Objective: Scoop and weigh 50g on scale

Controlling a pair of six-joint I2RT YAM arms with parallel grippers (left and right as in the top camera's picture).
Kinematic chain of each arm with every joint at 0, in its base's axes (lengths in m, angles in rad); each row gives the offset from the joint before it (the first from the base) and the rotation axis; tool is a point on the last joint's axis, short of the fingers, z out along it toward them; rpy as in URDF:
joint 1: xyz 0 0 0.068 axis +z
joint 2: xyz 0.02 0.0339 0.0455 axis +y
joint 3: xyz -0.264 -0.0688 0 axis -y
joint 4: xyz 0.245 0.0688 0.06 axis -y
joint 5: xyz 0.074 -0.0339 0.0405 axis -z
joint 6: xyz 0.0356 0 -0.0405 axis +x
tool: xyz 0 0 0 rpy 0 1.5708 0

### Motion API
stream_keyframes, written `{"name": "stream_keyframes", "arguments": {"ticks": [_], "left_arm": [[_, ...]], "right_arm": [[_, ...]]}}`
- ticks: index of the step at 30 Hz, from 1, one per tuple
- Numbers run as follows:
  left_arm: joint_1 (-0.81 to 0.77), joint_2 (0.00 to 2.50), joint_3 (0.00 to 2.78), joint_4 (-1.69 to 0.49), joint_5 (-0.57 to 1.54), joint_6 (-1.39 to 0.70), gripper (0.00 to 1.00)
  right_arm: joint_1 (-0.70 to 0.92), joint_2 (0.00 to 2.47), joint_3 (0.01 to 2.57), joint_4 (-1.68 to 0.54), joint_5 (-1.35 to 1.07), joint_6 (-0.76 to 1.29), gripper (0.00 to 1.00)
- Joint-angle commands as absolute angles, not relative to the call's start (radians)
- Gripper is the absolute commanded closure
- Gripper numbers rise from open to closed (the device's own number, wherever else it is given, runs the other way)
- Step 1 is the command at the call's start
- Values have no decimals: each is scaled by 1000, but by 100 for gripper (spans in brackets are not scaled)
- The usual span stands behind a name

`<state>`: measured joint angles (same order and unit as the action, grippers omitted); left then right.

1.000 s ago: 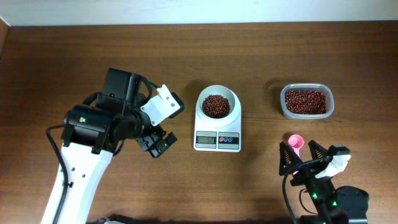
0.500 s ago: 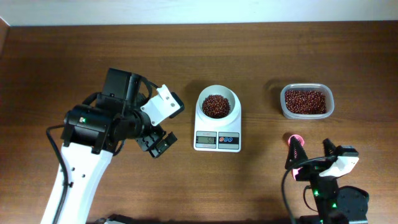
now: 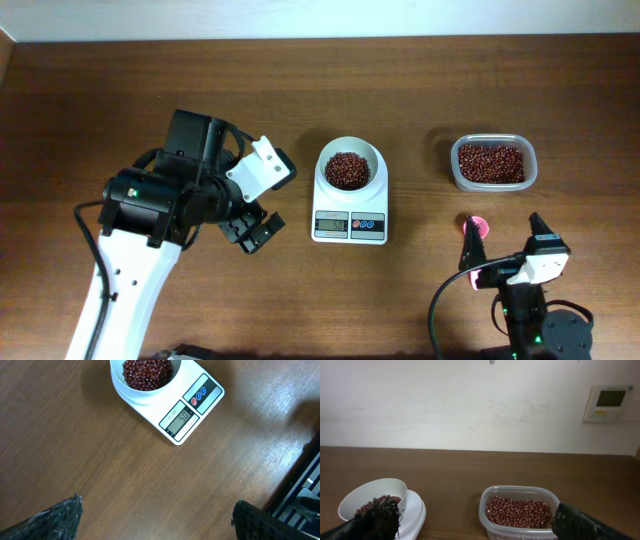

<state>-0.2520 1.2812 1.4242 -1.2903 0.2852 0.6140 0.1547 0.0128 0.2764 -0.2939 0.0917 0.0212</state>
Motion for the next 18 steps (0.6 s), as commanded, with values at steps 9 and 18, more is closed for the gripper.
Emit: {"name": "stream_keyframes", "arguments": {"ticks": [9, 18], "left_arm": [[-246, 1282, 1436, -1289, 300, 634, 1], [-246, 1282, 1436, -1289, 300, 634, 1]], "right_arm": [[162, 4, 260, -217, 83, 11, 1], [161, 4, 62, 42, 93, 10, 1]]}}
